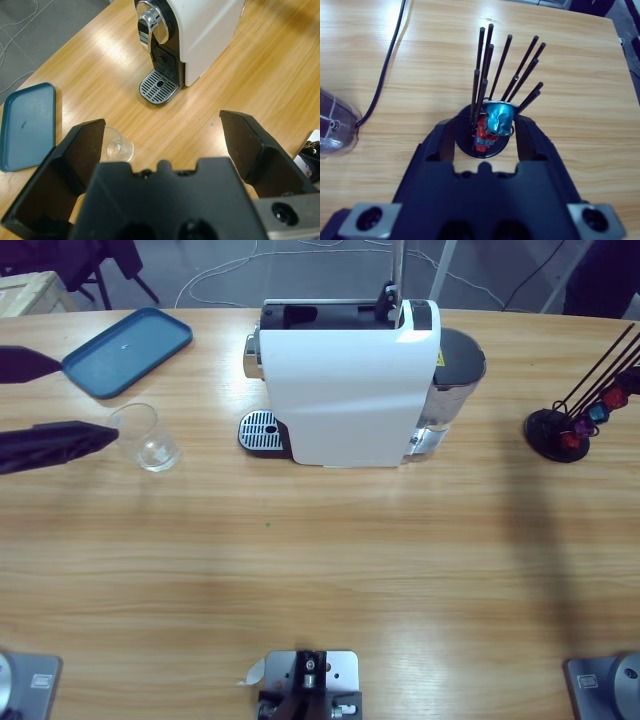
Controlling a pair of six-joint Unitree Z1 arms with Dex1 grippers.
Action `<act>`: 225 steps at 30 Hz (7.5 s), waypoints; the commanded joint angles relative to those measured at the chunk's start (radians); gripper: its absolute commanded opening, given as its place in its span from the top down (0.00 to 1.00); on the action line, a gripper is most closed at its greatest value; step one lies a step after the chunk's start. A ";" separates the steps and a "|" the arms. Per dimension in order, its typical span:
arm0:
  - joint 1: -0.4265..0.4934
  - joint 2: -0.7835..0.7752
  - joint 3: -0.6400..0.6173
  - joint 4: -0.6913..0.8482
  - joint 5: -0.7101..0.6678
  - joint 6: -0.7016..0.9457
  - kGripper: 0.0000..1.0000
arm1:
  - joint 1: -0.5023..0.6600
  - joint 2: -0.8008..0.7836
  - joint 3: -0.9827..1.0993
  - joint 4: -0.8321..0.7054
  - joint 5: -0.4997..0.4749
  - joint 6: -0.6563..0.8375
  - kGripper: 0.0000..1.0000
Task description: Pour coffee
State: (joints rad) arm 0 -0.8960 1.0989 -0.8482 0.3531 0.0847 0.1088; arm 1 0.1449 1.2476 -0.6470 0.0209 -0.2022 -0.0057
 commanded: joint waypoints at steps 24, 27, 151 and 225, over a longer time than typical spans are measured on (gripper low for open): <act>0.008 0.030 0.040 -0.020 0.021 -0.021 0.00 | -0.025 0.057 0.043 -0.007 -0.014 -0.002 0.90; 0.008 0.029 0.041 -0.020 0.021 -0.023 0.00 | -0.027 0.060 0.043 -0.007 -0.016 -0.002 0.91; 0.008 0.019 0.107 -0.032 0.023 -0.078 0.00 | 0.188 -0.178 -0.213 0.253 -0.066 -0.064 0.78; 0.008 0.030 0.118 -0.054 0.020 -0.089 0.00 | -0.045 0.199 0.024 -0.073 -0.054 0.075 0.79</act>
State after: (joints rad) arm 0 -0.8958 1.1172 -0.7641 0.3083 0.0959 0.0283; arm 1 0.1231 1.4198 -0.6264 -0.0407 -0.2764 0.0805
